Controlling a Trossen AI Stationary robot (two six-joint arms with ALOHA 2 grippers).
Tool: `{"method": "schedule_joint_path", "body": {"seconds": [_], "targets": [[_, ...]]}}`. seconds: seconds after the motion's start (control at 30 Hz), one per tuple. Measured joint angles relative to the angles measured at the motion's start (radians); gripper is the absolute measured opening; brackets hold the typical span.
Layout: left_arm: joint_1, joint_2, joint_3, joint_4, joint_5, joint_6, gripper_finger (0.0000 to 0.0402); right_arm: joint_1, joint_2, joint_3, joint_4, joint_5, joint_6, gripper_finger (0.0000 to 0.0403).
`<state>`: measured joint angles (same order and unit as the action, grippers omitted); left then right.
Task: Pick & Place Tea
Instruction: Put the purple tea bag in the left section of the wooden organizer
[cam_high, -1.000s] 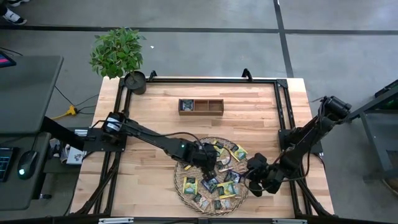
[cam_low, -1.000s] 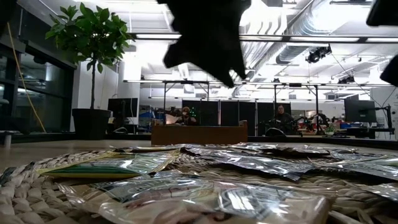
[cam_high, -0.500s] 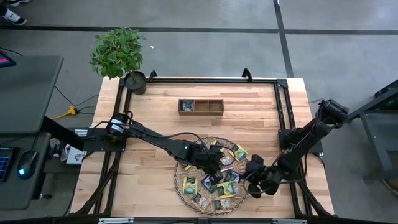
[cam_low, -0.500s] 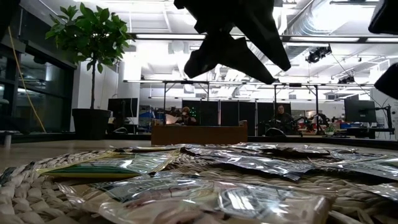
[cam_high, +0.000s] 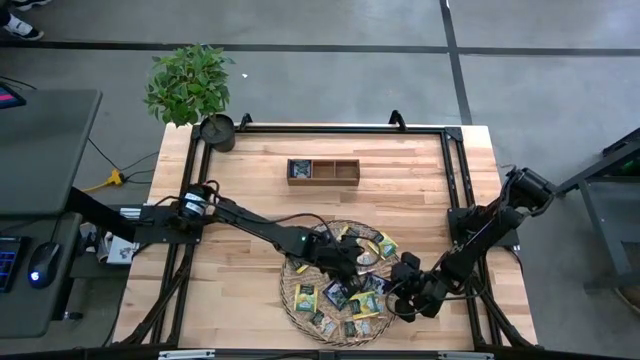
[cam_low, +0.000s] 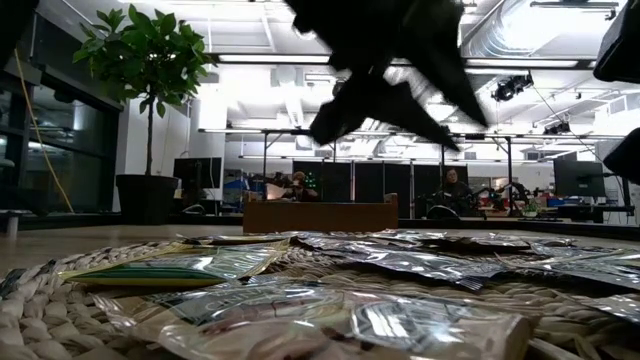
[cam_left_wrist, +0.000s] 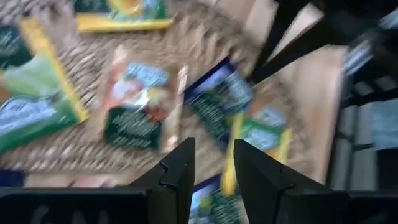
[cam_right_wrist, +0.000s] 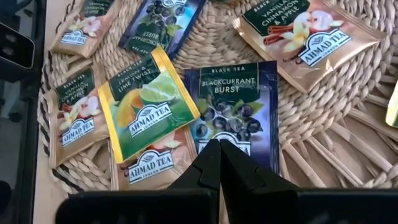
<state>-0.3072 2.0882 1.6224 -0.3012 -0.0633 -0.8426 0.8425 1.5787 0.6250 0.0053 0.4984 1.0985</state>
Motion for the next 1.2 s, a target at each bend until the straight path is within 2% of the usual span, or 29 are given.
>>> {"method": "schedule_joint_path", "body": {"seconds": [0.6, 0.87, 1.2], "targets": [[0.006, 0.074, 0.0, 0.066, 0.058, -0.069, 0.0108, 0.0, 0.037, 0.0, -0.049, -0.019, 0.028, 0.0], [0.013, 0.091, -0.001, 0.06, 0.067, -0.176, 0.0108, 0.0, 0.062, 0.003, -0.043, -0.025, 0.071, 0.0], [0.046, 0.105, 0.002, 0.134, 0.164, -0.282, 0.0108, -0.005, 0.062, 0.002, -0.056, -0.027, 0.071, 0.0]]}}
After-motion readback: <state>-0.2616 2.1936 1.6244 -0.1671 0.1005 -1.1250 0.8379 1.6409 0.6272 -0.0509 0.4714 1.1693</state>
